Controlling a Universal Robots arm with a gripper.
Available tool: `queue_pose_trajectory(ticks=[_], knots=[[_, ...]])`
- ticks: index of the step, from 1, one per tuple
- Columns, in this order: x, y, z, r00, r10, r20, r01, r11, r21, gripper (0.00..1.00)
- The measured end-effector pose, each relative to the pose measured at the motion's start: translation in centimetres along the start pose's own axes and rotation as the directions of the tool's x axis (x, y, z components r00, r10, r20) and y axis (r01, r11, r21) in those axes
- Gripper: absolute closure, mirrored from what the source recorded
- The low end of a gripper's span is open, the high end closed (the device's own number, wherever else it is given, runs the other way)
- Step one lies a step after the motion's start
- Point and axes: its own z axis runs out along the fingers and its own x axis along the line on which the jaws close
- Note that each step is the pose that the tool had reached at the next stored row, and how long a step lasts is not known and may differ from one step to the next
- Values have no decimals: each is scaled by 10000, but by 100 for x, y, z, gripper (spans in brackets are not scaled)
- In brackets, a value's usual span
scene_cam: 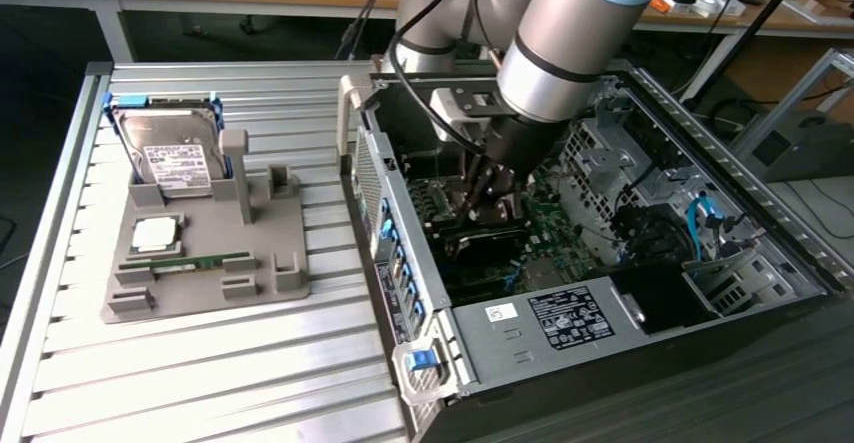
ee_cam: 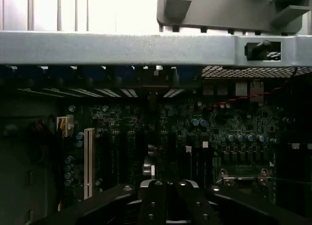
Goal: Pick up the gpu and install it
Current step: 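Press down on the gpu until it lock into place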
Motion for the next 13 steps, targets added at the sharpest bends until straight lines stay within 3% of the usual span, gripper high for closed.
queue_pose_trajectory(ticks=[1,2,4,9,13], knots=[[0,-24,-2,10000,-3,30,3,10000,0,89],[1,-89,-9,9999,-10,117,10,10000,0,89],[2,-155,-15,9997,-19,223,19,10000,0,89],[4,-374,-34,9984,-48,555,49,10000,-9,89],[13,-527,-47,9974,-62,722,63,10000,-16,89]])
